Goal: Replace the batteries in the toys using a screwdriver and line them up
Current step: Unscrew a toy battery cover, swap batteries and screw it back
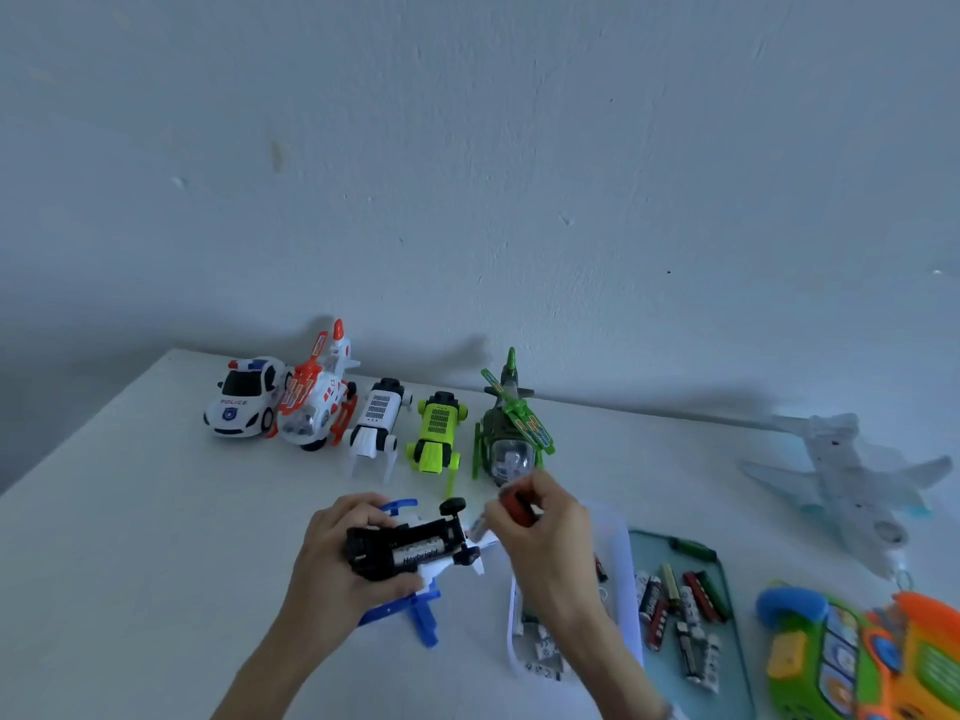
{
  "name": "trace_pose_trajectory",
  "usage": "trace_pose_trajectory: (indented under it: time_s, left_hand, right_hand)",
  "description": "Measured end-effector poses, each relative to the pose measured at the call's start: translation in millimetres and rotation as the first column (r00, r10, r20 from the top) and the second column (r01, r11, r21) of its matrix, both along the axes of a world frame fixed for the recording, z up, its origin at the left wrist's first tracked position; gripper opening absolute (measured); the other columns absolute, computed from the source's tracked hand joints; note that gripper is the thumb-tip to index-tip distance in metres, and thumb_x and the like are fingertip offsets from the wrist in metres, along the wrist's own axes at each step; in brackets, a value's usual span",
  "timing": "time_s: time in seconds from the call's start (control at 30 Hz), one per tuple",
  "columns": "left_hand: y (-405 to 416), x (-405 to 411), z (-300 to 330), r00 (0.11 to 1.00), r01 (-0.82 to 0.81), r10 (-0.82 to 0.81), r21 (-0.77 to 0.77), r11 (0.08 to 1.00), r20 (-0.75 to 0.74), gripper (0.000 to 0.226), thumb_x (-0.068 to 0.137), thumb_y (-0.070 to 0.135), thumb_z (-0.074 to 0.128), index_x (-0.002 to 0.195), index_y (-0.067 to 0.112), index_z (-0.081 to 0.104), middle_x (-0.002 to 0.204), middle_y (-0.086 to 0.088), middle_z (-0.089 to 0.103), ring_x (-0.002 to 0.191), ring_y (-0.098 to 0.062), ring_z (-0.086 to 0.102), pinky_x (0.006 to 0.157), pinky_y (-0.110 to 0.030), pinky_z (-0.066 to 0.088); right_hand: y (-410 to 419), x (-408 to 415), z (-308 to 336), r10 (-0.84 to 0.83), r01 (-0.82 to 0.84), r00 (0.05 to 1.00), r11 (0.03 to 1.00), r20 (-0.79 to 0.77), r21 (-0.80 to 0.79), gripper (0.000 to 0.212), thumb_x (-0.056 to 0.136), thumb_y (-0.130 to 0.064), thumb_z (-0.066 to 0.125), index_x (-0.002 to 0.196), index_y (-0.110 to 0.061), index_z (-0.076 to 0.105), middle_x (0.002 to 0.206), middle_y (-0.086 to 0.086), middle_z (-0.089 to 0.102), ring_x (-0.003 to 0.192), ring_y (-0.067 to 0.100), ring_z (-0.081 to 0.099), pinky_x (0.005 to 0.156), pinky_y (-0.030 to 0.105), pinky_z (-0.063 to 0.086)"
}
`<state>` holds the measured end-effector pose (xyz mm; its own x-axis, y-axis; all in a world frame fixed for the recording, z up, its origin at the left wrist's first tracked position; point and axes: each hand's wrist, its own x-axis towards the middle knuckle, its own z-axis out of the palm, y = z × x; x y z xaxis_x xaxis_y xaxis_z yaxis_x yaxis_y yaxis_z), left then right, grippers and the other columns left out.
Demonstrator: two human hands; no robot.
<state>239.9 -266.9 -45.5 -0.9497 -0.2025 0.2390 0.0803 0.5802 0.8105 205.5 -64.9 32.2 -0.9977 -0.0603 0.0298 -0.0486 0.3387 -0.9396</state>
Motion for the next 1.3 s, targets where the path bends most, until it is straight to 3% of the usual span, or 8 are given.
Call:
trace_pose_trajectory:
  time_s: [0.13,0.33,0.5,0.67,0.73,0.87,1.07,1.3]
  left_hand:
    - [-2,-3,5,0.999,0.027,-0.028,0.014,1.0,0.044,0.061,0.037,0.052,0.087,0.092,0.041,0.062,0.117,0.03,0.051,0.11,0.006,0.043,0.086,-0.011,0.033]
    - [1,5,4,0.998,-0.012,0.008,0.075,0.997,0.061,0.055,0.04,0.023,0.098,0.085,0.034,0.069,0.124,0.018,0.053,0.119,0.0,0.044,0.097,-0.016,0.034]
    - [-3,7,12,0.994,0.046,-0.054,0.089,0.995,0.097,0.058,0.041,0.024,0.098,0.089,0.039,0.069,0.12,0.015,0.055,0.116,-0.006,0.05,0.098,-0.025,0.04]
    - [-5,0,20,0.991,0.084,-0.094,0.109,0.99,0.091,0.055,0.041,0.016,0.098,0.085,0.031,0.069,0.107,0.004,0.06,0.099,-0.007,0.06,0.084,-0.019,0.05]
    - [-6,-2,19,0.99,0.1,-0.111,0.122,0.988,0.086,0.053,0.042,0.01,0.097,0.085,0.023,0.07,0.105,-0.002,0.06,0.097,-0.009,0.062,0.08,-0.015,0.049]
    - [-8,-3,17,0.988,0.112,-0.123,0.113,0.987,0.09,0.054,0.042,0.009,0.097,0.088,0.015,0.069,0.105,-0.003,0.06,0.096,-0.006,0.062,0.079,-0.012,0.048]
    - [-12,-5,19,0.978,0.162,-0.178,0.136,0.977,0.11,0.054,0.045,0.011,0.096,0.089,0.019,0.067,0.114,-0.002,0.059,0.103,-0.007,0.061,0.086,-0.018,0.049]
    - [-16,-9,21,0.97,0.186,-0.21,0.184,0.965,0.12,0.054,0.045,0.009,0.096,0.086,0.024,0.065,0.114,-0.001,0.059,0.101,-0.01,0.062,0.084,-0.023,0.053]
  right_hand:
    - [50,-14,-14,-0.112,0.088,0.992,0.947,0.064,0.308,0.014,0.075,-0.011,0.063,0.068,-0.016,0.052,0.059,-0.001,0.057,0.048,0.013,0.04,0.047,0.026,0.033]
    - [71,-15,-33,0.038,-0.116,0.989,0.791,0.14,0.601,0.01,0.08,-0.017,0.061,0.077,-0.01,0.055,0.078,0.005,0.057,0.055,0.015,0.045,0.048,0.022,0.033]
    - [65,-20,-2,0.13,-0.102,0.991,0.851,-0.019,0.515,0.036,0.087,-0.02,0.059,0.059,-0.007,0.038,0.057,0.009,0.045,0.051,0.022,0.04,0.045,0.021,0.031]
    - [48,-11,45,0.252,-0.164,0.936,0.93,-0.245,0.329,0.033,0.093,-0.042,0.049,0.068,-0.019,0.046,0.058,0.004,0.058,0.053,0.014,0.052,0.054,0.028,0.041]
    - [35,-9,54,0.313,-0.262,0.919,0.939,-0.241,0.221,0.029,0.092,-0.04,0.052,0.072,-0.019,0.048,0.058,0.005,0.06,0.047,0.007,0.049,0.049,0.02,0.039]
    - [2,-8,46,0.377,-0.368,0.875,0.926,-0.302,0.09,0.023,0.091,-0.033,0.056,0.085,-0.011,0.053,0.065,0.007,0.062,0.053,0.008,0.054,0.054,0.029,0.047]
    - [-34,-10,27,0.387,-0.36,0.861,0.922,-0.33,0.141,0.025,0.094,-0.033,0.053,0.091,-0.009,0.05,0.067,0.01,0.061,0.058,0.026,0.056,0.058,0.046,0.049]
    - [-47,-9,19,0.369,-0.341,0.881,0.929,-0.297,0.141,0.023,0.095,-0.032,0.053,0.093,-0.01,0.05,0.07,0.011,0.062,0.058,0.027,0.056,0.058,0.046,0.049]
